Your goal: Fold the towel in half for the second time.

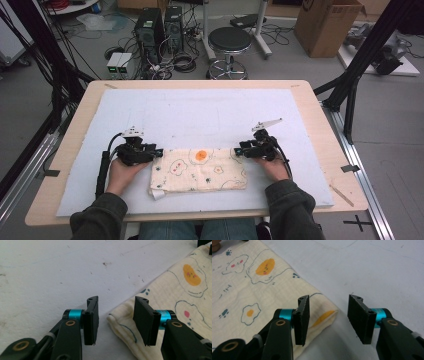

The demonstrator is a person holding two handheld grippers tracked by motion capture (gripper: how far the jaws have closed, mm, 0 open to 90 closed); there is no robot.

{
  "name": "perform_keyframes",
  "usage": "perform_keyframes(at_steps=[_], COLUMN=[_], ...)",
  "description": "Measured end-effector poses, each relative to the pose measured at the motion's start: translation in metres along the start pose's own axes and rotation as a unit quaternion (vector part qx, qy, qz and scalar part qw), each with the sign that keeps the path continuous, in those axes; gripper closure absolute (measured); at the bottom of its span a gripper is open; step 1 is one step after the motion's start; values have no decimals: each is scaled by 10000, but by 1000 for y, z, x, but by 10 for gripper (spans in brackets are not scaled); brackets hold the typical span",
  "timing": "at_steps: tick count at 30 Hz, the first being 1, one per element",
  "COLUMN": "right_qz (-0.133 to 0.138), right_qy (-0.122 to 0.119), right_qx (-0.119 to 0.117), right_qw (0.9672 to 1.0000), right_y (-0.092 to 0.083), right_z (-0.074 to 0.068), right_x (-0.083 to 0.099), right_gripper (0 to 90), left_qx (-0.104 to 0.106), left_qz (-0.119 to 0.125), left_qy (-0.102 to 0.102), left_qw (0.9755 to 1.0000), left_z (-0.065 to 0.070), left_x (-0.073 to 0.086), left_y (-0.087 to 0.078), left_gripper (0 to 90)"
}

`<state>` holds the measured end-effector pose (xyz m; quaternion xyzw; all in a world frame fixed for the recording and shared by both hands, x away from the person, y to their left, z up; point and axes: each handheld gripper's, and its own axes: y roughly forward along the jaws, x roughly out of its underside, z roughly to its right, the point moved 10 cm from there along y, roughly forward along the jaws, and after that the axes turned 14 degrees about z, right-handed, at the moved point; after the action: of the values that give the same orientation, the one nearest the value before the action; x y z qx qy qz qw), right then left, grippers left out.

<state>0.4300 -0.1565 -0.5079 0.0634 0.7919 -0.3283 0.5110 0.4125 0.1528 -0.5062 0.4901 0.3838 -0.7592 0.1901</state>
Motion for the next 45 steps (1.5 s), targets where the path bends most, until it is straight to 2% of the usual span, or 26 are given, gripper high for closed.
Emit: perform_keyframes(at_steps=[4, 7, 9, 16, 20, 27, 35, 45], right_qz=[-59, -60, -96, -140, -153, -115, 47, 78], right_qy=[-109, -186, -192, -257, -212, -233, -213, -221], right_qx=[-47, -14, -32, -140, -169, -224, -289, -319], right_qw=[9999, 9998, 9998, 9995, 9995, 9994, 9993, 9992], right_y=[3, 4, 4, 5, 4, 2, -4, -10], right_z=[-3, -2, -3, -6, -7, -10, -14, -13], right_x=[1, 1, 2, 3, 3, 1, -5, -13], right_gripper=[629, 690, 723, 815, 828, 841, 843, 847], left_qx=[-8, 70, 47, 32, 32, 69, 71, 100], left_qz=[-4, 4, -11, -82, -89, 38, 228, 416], left_qy=[1, -36, 27, 166, 201, 196, 161, 62], left_qw=[10000, 10000, 10000, 9998, 9998, 9998, 9996, 9991], left_z=[0, 2, 3, 6, 7, 7, 8, 7], left_x=[0, 1, 1, 2, 1, -4, -11, -17], left_y=[0, 1, 1, 1, 1, -3, -8, -12], left_gripper=[576, 639, 659, 811, 834, 845, 846, 847])
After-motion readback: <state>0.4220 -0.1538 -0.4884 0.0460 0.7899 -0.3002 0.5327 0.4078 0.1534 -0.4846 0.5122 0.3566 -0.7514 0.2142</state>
